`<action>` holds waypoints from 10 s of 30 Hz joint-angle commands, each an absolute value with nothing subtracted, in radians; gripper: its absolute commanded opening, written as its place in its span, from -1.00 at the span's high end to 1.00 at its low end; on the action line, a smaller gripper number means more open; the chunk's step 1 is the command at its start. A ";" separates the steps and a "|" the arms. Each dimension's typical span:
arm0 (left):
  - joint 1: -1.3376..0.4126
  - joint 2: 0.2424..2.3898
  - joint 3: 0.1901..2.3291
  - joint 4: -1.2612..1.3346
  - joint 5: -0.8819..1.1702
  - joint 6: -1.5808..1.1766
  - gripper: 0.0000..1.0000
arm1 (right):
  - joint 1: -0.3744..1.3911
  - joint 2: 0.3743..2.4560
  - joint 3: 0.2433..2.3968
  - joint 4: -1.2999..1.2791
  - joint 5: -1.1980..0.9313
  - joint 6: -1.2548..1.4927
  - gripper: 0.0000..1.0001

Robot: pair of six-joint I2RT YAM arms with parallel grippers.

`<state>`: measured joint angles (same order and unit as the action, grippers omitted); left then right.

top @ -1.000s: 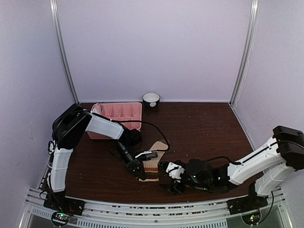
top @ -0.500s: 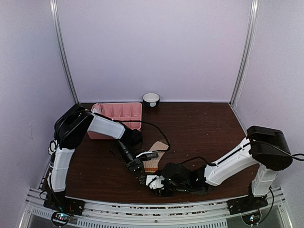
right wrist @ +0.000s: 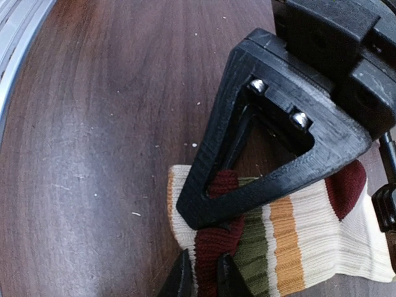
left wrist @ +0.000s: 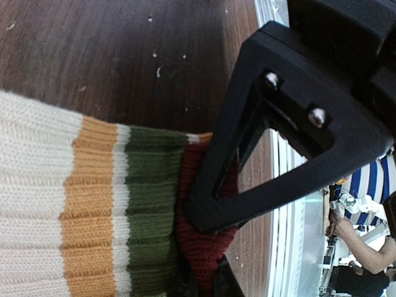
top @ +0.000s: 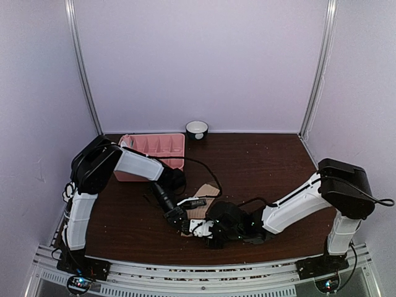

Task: Roll the socks
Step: Roll the sock at the center of the board.

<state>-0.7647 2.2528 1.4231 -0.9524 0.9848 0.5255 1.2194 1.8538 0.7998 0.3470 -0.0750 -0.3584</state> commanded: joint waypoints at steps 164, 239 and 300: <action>-0.767 2.001 1.429 -1.016 0.615 0.751 0.04 | 1.136 1.968 0.704 0.324 -0.437 0.059 0.91; -0.796 2.468 1.727 -1.281 0.663 0.614 0.99 | 1.330 1.725 0.654 0.492 0.024 -0.234 -0.65; -0.889 1.865 1.154 -0.518 0.448 0.711 0.13 | 0.924 2.212 0.789 0.383 -0.682 0.420 0.92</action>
